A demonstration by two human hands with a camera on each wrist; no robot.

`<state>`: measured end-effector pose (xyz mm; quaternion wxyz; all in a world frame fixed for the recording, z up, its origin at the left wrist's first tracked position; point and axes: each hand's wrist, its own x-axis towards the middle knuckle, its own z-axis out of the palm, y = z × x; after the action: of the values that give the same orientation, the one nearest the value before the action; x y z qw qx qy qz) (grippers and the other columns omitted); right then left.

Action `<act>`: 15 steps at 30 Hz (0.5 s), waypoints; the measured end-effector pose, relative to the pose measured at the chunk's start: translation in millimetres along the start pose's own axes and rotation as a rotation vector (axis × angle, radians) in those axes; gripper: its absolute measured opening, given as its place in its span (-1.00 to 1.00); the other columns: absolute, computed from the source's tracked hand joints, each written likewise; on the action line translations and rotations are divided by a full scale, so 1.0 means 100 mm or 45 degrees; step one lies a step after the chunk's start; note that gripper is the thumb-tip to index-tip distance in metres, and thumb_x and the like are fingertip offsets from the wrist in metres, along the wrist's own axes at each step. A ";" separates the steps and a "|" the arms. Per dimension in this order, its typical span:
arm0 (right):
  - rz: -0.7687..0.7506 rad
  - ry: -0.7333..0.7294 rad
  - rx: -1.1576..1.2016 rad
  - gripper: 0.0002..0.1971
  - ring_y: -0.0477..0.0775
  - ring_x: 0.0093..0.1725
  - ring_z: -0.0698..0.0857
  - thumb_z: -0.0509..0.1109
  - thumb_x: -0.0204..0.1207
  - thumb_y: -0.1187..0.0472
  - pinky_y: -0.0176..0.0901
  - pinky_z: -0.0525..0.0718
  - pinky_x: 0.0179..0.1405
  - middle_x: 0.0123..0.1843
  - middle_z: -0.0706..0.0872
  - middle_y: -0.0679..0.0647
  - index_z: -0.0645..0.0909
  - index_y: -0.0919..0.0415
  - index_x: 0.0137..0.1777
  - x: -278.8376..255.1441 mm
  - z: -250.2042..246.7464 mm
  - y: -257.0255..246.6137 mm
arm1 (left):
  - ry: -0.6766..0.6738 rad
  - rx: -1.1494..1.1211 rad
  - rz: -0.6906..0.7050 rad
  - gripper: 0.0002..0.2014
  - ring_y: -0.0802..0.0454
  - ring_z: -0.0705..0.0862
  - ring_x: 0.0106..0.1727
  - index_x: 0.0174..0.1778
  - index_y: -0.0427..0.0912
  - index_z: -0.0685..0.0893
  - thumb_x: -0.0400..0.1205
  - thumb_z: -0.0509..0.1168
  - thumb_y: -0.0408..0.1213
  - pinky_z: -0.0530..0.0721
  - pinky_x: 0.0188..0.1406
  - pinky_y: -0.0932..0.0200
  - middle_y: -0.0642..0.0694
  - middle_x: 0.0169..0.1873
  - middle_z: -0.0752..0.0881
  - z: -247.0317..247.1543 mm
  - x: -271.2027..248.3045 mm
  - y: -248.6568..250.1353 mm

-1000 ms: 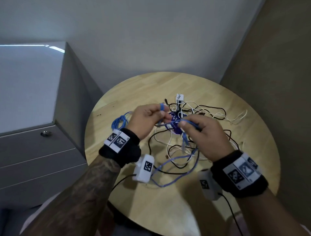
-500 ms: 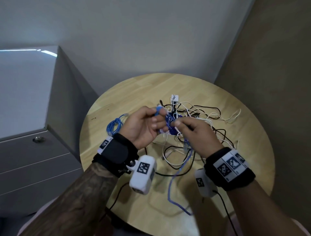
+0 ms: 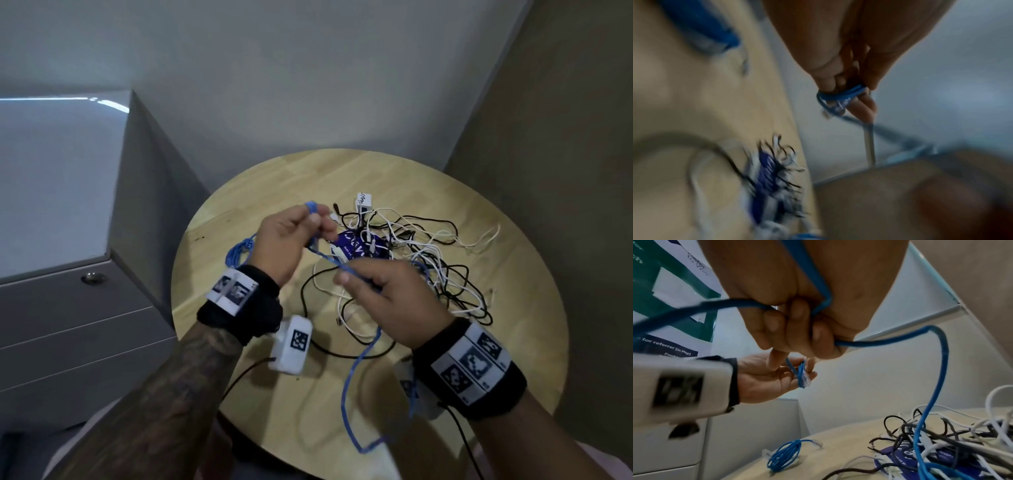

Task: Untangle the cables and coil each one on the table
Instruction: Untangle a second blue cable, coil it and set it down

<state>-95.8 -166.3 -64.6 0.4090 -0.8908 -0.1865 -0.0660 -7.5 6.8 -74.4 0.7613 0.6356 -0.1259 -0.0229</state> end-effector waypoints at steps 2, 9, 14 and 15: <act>0.006 0.171 -0.025 -0.69 0.12 -0.37 0.59 0.29 0.71 -0.09 0.12 0.58 -0.31 -0.40 0.61 0.07 0.75 0.08 -0.07 0.02 -0.10 0.06 | -0.217 0.260 -0.007 -0.79 0.15 0.70 -0.33 0.07 -0.48 0.66 0.76 0.13 -0.46 0.61 -0.24 0.30 -0.10 -0.33 0.74 0.10 -0.09 -0.02; 0.117 0.364 0.093 -0.95 0.10 -0.13 0.77 0.53 0.59 0.18 0.18 0.72 -0.07 -0.17 0.79 -0.01 0.76 0.04 -0.10 0.07 -0.37 0.27 | -0.518 0.245 -0.282 -0.61 0.17 0.31 -0.58 -0.36 -0.24 0.55 0.78 0.15 -0.20 0.49 -0.46 0.29 0.03 -0.58 0.40 0.28 -0.20 0.06; 0.209 0.304 0.160 -0.93 0.13 -0.18 0.74 0.51 0.62 0.16 0.09 0.70 -0.11 -0.21 0.82 0.07 0.83 0.07 -0.01 0.06 -0.31 0.36 | -0.441 -0.545 -0.585 -0.63 0.16 0.20 -0.66 -0.44 -0.13 0.47 0.70 0.16 -0.09 0.57 -0.49 0.19 0.08 -0.63 0.19 0.16 -0.15 0.20; 0.232 0.245 0.127 -0.89 0.06 -0.20 0.75 0.49 0.64 0.09 0.06 0.72 -0.12 -0.22 0.83 0.02 0.84 0.01 0.05 0.06 -0.25 0.37 | -0.400 -0.726 -0.630 -0.63 0.17 0.22 -0.65 -0.43 -0.13 0.49 0.69 0.15 -0.10 0.60 -0.47 0.20 0.08 -0.63 0.21 0.15 -0.15 0.21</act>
<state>-74.8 -205.3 -72.2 0.4732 -0.8721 -0.0678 -0.1043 -27.6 -1.1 -54.0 0.8501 0.3988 -0.0725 -0.3361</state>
